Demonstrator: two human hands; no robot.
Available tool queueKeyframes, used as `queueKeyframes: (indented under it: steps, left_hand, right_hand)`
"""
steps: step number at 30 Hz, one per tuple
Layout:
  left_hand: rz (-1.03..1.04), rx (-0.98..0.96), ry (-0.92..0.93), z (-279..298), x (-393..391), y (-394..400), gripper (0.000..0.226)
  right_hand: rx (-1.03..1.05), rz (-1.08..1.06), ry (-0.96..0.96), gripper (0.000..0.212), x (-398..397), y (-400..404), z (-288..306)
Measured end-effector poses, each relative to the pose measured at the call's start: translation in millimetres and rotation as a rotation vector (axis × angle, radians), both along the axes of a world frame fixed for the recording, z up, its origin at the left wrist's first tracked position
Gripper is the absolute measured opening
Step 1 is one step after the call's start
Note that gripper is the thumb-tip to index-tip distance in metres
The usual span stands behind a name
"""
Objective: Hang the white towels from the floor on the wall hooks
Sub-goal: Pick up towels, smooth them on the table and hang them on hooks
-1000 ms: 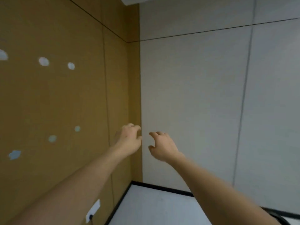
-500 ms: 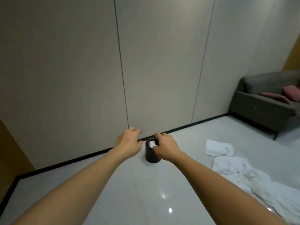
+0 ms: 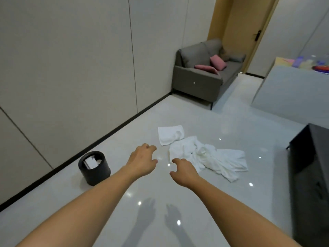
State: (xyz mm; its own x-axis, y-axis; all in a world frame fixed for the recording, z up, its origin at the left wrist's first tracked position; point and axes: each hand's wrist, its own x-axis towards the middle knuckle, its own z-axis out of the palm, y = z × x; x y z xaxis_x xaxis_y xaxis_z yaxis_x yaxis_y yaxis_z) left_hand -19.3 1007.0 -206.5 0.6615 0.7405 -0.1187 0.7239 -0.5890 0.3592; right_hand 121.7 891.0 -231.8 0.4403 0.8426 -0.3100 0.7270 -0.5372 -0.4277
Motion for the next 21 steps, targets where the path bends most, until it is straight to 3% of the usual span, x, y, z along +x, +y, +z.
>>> queueKeyframes:
  steps: [10,21]
  left_hand:
    - [-0.230,-0.153,0.149,-69,166,106,0.053]
    - [-0.256,-0.303,0.346,-182,367,190,0.051]
  right_hand:
    - [-0.135,-0.330,0.148,0.058,143,45,-70]
    - [-0.256,-0.443,0.351,0.053,345,124,-187]
